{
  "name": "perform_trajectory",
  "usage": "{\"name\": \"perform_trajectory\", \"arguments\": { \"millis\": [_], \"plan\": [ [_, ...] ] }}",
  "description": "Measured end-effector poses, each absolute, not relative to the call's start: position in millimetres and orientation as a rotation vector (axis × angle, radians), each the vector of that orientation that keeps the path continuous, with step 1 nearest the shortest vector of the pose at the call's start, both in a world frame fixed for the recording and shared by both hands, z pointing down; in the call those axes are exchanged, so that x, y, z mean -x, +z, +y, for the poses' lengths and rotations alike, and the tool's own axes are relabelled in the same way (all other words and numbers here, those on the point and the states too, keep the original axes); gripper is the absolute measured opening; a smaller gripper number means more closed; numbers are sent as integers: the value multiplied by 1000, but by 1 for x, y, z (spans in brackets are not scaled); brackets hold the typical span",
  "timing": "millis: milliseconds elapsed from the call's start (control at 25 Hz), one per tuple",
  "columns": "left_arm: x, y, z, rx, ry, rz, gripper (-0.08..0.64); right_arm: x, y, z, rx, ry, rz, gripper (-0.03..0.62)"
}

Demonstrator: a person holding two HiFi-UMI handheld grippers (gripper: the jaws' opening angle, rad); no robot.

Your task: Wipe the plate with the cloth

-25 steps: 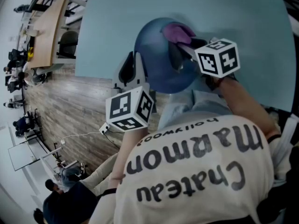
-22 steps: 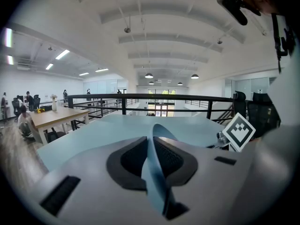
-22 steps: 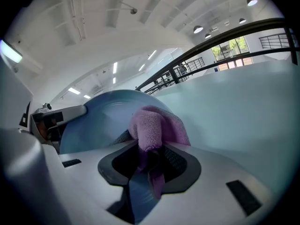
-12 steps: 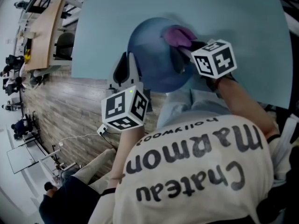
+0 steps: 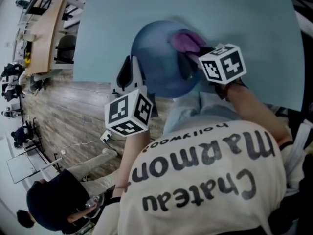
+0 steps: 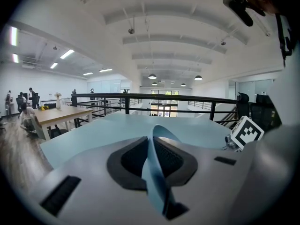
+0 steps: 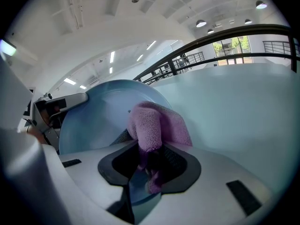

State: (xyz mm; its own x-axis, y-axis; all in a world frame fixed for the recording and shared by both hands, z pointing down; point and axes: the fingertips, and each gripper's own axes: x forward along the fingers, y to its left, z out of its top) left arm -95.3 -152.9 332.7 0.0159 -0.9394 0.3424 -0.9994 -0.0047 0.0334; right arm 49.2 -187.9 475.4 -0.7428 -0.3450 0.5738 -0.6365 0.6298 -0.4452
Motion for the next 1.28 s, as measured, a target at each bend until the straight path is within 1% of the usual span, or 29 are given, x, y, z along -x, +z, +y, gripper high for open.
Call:
{"name": "perform_trajectory", "arguments": {
  "millis": [280,720,1000,1120,1280],
  "plan": [
    [90,330,-142,-2024,299,-2022,32,-52,454,-176,-787,938,-2448,141],
    [85,322,-149,-2022,257,-2033,35,14,380,-153,-506,787,-2728,141],
    [67,320,-127,-1985,222,-2040,37,14,368,-114,-342,620,-2776,140],
    [70,325,-124,-1974,226,-2034,37,22,372,-108,-319,552,-2772,140],
    [84,332,-130,-1950,233,-2037,36,35,382,-119,-298,575,-2766,141]
  ]
}}
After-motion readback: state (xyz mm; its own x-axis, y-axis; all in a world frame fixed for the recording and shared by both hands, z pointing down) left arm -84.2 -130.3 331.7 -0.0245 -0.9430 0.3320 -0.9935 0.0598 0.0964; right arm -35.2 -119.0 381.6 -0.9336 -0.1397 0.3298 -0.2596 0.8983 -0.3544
